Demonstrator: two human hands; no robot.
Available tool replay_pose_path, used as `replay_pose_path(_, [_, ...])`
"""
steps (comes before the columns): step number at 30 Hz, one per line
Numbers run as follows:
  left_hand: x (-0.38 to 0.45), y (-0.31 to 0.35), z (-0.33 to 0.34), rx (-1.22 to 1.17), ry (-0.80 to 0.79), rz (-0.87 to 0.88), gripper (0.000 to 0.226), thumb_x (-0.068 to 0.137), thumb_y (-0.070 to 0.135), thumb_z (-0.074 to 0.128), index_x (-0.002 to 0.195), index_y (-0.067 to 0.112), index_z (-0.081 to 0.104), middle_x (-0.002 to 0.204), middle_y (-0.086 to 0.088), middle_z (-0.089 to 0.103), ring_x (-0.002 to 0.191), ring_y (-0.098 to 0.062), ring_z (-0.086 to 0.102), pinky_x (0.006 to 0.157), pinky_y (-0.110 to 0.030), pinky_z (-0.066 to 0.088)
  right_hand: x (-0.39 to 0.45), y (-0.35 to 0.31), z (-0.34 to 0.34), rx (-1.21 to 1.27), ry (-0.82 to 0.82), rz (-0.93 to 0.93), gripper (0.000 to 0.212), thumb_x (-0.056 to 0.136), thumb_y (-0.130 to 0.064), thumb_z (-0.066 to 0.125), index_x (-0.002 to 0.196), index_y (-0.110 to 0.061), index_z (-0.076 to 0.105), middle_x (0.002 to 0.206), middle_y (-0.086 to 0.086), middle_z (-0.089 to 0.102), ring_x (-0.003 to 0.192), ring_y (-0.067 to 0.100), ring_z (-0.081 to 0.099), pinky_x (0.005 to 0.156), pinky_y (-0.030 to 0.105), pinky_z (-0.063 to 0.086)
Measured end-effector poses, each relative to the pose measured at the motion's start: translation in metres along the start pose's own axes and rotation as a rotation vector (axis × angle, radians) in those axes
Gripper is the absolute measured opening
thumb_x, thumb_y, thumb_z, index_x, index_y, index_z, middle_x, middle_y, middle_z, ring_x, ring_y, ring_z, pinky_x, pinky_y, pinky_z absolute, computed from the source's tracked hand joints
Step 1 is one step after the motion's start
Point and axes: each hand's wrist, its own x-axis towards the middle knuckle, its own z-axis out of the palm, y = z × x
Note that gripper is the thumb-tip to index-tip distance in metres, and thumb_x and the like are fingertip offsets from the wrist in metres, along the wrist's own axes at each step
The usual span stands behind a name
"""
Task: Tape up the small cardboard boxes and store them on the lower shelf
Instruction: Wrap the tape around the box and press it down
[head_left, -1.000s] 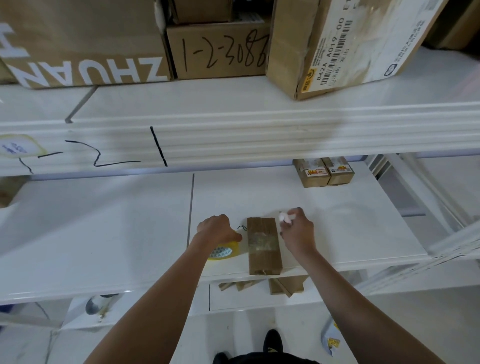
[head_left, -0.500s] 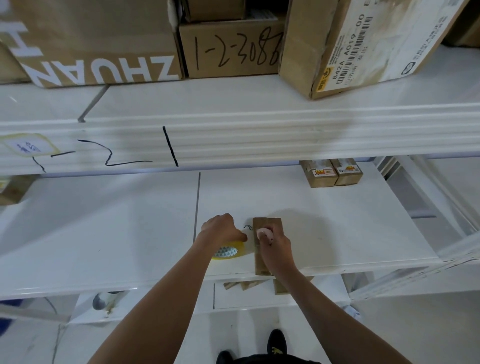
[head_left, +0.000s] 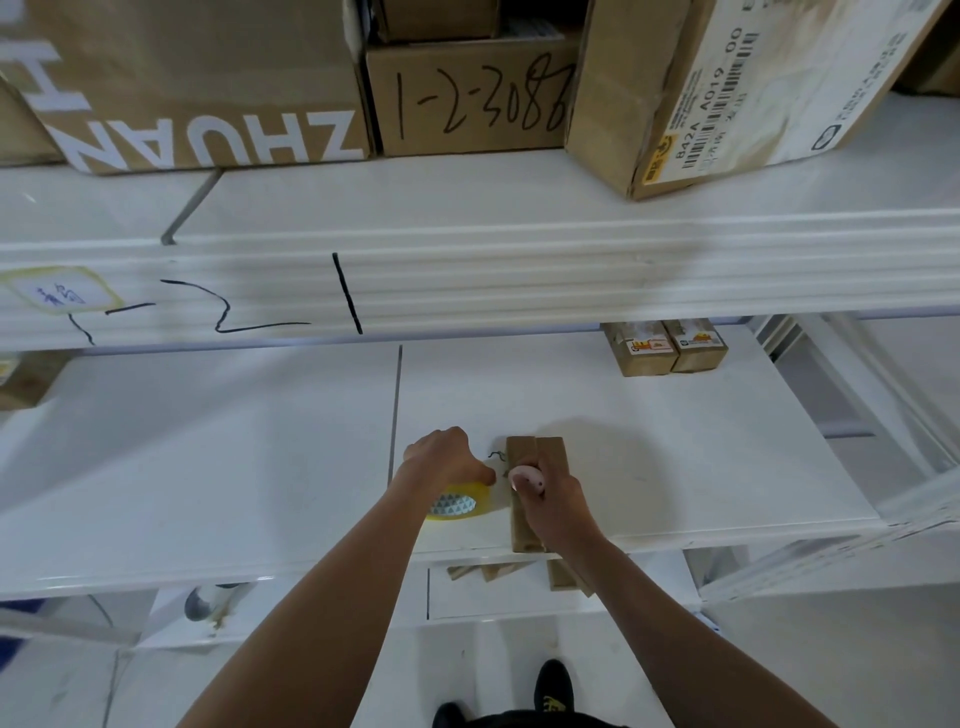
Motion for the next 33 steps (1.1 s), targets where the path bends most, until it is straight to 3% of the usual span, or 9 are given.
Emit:
replay_pose_path(6, [-0.001,0.0013,-0.0009,0.021,0.007,-0.012,0.05,0.07,0.064,0.073,0.089,0.019,0.058,0.077,0.002,0.062,0.069,-0.017,0.06,0.064,-0.03,0.044,0.0015,0.0032,0.0002,-0.023,-0.014,0.013,0.014,0.1,-0.024,0.06,0.111,-0.016,0.066,0.087,-0.006,0.064,0.071,-0.001,0.057,0.057,0.003,0.041])
replay_pose_path(20, [-0.0081,0.0056,-0.0066,0.029,0.027,-0.026,0.052,0.071,0.061,0.074,0.095,0.018,0.059,0.078,0.001,0.059,0.08,-0.022,0.063,0.075,-0.033,0.049,0.0022,0.0033,-0.0028,0.02,-0.061,0.078,0.012,0.099,-0.023,0.06,0.109,-0.021,0.065,0.081,-0.011,0.062,0.066,0.003,0.059,0.048,0.007,0.042])
replay_pose_path(26, [-0.008,0.007,-0.0074,0.064,0.042,0.022,0.051,0.073,0.06,0.074,0.106,0.021,0.069,0.095,0.001,0.069,0.084,-0.021,0.064,0.073,-0.032,0.048,0.0026,0.0026,-0.0059,0.021,-0.075,0.095,0.015,0.098,-0.024,0.06,0.108,-0.018,0.069,0.09,0.003,0.07,0.075,0.014,0.066,0.057,0.014,0.05])
replay_pose_path(30, [-0.0055,0.0081,-0.0058,0.062,0.029,0.135,0.039,0.079,0.052,0.074,0.114,0.035,0.07,0.117,0.005,0.068,0.098,-0.019,0.063,0.08,-0.032,0.05,0.003,0.0018,-0.0054,0.072,-0.067,0.127,0.014,0.093,-0.019,0.066,0.105,-0.016,0.073,0.081,-0.007,0.066,0.069,0.008,0.064,0.052,0.006,0.044])
replay_pose_path(33, [-0.0046,0.009,-0.0063,0.041,-0.016,0.173,0.029,0.081,0.043,0.073,0.11,0.04,0.074,0.119,0.006,0.068,0.098,-0.02,0.064,0.077,-0.03,0.049,0.0026,0.0014,-0.0054,0.11,-0.043,0.164,0.013,0.093,-0.021,0.066,0.103,-0.016,0.072,0.08,-0.004,0.068,0.066,0.004,0.063,0.049,0.007,0.044])
